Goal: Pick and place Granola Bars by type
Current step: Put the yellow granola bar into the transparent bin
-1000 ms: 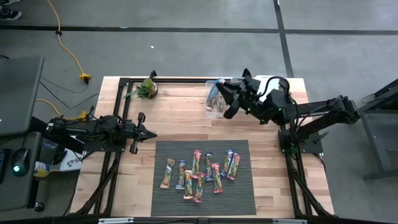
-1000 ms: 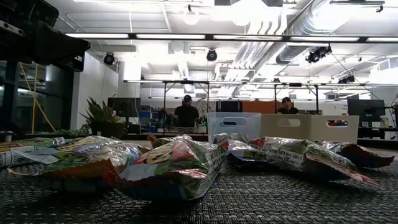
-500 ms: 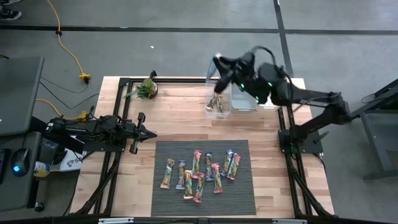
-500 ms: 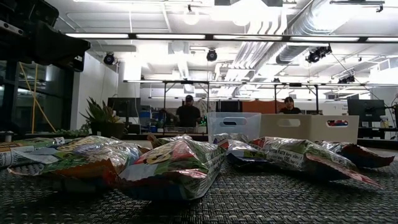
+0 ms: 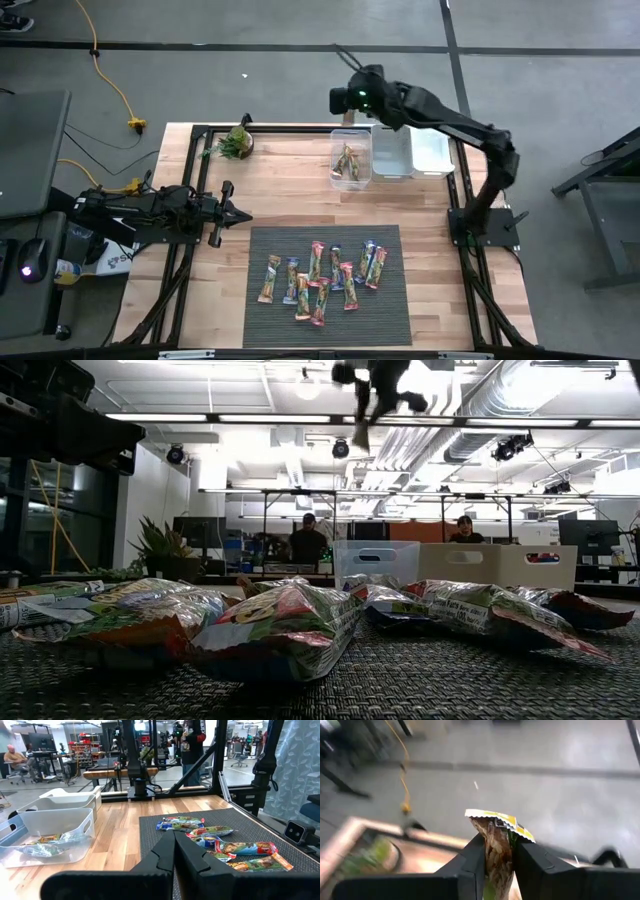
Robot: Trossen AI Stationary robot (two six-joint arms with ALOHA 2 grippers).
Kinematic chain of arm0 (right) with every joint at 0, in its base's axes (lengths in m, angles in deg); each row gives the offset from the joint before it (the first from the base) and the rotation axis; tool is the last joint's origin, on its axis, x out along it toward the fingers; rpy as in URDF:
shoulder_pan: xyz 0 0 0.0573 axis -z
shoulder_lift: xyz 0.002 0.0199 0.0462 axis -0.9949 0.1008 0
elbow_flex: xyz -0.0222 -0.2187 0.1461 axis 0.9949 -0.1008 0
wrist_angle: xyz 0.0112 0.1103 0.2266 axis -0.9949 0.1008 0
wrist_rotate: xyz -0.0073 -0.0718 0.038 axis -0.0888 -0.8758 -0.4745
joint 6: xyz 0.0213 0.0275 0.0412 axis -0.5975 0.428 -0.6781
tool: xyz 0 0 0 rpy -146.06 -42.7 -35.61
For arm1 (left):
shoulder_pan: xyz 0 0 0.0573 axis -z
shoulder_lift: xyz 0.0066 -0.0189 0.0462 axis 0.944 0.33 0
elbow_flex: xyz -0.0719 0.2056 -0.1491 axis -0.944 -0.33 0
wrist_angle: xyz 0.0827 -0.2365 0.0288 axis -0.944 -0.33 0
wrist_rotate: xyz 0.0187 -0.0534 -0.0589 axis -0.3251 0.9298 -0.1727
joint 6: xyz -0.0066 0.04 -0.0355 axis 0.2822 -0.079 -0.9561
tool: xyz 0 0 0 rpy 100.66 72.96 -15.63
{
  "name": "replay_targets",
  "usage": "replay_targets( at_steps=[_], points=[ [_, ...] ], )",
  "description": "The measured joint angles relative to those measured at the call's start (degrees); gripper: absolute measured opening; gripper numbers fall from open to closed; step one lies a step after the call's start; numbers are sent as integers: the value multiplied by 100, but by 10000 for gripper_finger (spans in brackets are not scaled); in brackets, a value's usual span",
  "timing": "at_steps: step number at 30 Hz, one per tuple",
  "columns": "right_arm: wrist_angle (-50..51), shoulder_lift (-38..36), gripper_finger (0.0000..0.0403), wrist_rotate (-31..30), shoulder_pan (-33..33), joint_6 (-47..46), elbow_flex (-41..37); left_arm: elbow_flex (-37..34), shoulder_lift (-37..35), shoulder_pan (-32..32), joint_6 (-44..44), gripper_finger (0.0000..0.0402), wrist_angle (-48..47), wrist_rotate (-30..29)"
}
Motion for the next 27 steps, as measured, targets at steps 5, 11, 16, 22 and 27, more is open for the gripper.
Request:
replay_targets(
  at_steps=[5, 11, 16, 22, 27],
  points=[
    [444, 597, 71, 715, 358, -58, -2, 1, -1, 0, 0, 1, 0, 0],
    [505, 1171, 71, 1305, 559, -68, -4, 0, 0, 0, 0, 1, 1, -1],
    [780, 1512, 71, 1377, 543, -260, -4, 0, 1, 0, 0, 1, 1, 0],
    [1116, 1836, 71, 1391, 395, -649, -4, 0, 0, 0, 0, 1, 0, 0],
    [1236, 2003, 71, 1375, 223, -714, -4, 0, -1, 0, 0, 1, 0, 0]
  ],
)
